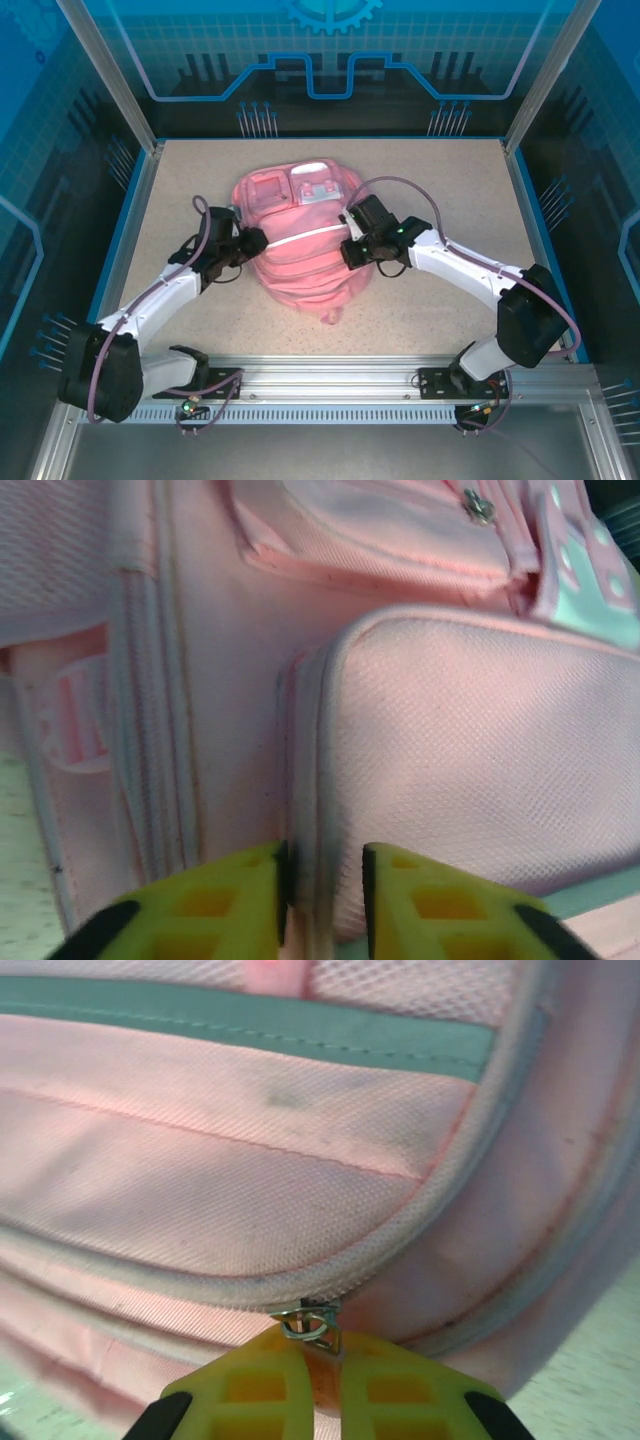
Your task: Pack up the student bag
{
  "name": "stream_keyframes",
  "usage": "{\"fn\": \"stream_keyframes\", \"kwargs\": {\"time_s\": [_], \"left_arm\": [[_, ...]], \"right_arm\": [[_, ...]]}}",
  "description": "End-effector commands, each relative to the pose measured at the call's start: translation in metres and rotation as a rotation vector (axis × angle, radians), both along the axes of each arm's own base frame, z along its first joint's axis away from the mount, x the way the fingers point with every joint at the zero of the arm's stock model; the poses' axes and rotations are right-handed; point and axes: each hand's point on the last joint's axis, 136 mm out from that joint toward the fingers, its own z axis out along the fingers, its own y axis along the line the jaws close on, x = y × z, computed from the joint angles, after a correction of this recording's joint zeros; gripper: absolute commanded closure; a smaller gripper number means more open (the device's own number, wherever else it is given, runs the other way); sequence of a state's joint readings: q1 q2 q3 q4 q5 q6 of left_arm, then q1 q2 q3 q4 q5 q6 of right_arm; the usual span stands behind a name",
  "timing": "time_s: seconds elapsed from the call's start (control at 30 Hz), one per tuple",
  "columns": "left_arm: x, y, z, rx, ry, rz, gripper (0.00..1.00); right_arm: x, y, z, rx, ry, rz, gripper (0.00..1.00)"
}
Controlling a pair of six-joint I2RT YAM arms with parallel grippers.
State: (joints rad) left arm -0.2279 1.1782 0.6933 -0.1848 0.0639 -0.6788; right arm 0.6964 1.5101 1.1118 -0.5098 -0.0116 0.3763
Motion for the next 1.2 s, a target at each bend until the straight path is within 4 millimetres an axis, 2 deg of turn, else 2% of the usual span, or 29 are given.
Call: {"fn": "stream_keyframes", "kwargs": {"time_s": [0.0,0.13,0.27,0.43,0.77,0.97,1.07,1.17], "left_arm": [[-0.011,0.033,0.014,0.120,0.014,0.082,0.57],[-0.024,0.043,0.024,0.111,0.006,0.132,0.46],[-0.032,0.034,0.028,0.019,0.019,0.140,0.41],[-0.033,0.018,0.025,-0.126,0.037,0.141,0.41],[-0.017,-0.003,0.007,-0.272,0.071,0.139,0.47],[-0.010,-0.003,0.003,-0.279,0.074,0.154,0.59],[-0.011,-0.002,0.004,-0.279,0.079,0.160,0.57],[-0.018,0.004,-0.001,-0.259,0.100,0.188,0.49]], "right_arm": [[-0.015,0.054,0.011,0.195,0.029,0.145,1.00],[-0.020,0.097,0.009,0.252,0.061,0.208,1.00],[-0.022,0.134,0.009,0.252,0.051,0.260,1.00],[-0.019,0.155,0.010,0.263,0.042,0.259,1.00],[-0.016,0.148,0.009,0.228,0.027,0.212,1.00],[-0.018,0.142,0.011,0.179,-0.006,0.190,1.00],[-0.018,0.138,0.009,0.158,-0.010,0.170,1.00],[-0.015,0.134,0.008,0.144,-0.015,0.149,1.00]]}}
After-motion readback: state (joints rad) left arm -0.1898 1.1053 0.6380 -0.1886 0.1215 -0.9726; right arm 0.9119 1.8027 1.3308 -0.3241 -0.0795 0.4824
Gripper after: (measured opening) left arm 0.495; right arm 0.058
